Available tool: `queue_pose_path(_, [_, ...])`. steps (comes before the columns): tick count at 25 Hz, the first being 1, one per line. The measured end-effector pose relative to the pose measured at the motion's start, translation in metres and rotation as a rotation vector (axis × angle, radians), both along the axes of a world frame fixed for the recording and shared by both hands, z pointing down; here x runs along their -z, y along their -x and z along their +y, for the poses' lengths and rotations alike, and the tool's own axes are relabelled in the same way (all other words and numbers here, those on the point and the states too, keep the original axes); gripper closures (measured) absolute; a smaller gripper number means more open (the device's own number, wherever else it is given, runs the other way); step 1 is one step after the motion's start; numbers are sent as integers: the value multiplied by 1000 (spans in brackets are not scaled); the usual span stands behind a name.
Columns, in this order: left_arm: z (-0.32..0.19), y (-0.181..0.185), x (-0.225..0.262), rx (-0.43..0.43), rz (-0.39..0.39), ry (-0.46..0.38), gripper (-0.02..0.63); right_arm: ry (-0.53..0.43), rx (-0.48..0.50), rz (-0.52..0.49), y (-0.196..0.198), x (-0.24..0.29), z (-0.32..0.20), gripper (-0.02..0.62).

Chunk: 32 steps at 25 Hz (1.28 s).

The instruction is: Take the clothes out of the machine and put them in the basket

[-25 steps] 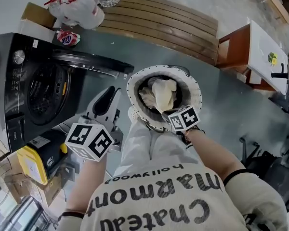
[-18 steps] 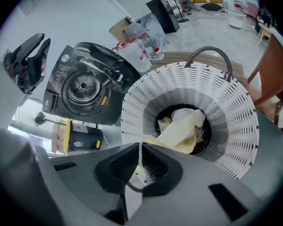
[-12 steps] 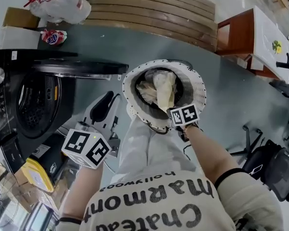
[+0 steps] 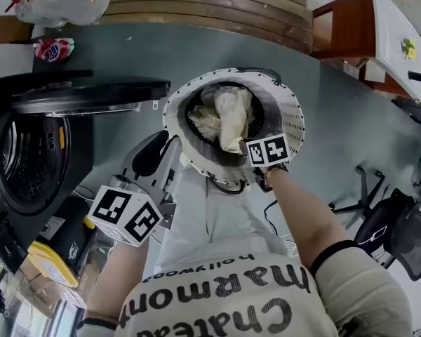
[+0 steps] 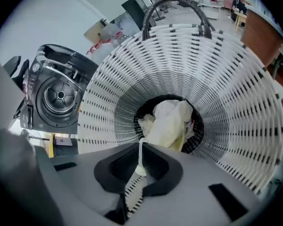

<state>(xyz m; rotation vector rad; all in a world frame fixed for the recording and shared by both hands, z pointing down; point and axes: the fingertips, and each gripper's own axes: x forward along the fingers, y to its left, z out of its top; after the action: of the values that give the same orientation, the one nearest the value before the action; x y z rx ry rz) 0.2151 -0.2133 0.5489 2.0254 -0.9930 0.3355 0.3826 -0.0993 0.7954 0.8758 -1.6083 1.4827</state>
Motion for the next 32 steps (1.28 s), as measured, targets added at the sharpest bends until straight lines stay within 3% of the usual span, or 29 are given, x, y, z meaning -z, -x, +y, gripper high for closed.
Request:
queue_pose_path(6, [13, 5, -35, -21, -6, 2, 503, 6, -17, 29, -2, -48, 2, 558])
queue_pose_path(13, [26, 5, -80, -1, -3, 4, 503, -47, 13, 81, -3, -98, -8, 558])
queue_pose_path(17, [29, 4, -99, 4, -1, 5, 504, -67, -16, 108, -12, -123, -16, 557])
queue_pose_path(21, [30, -4, -107, -7, -1, 0, 503, -67, -64, 105, -19, -135, -25, 557])
queue_pose_path(25, [33, -8, -114, 5, 8, 3, 503, -89, -45, 122, -20, -144, -32, 557])
queue_pose_path(32, [31, -5, -109, 51, 12, 30, 504, -137, -13, 237, -36, -138, -37, 532])
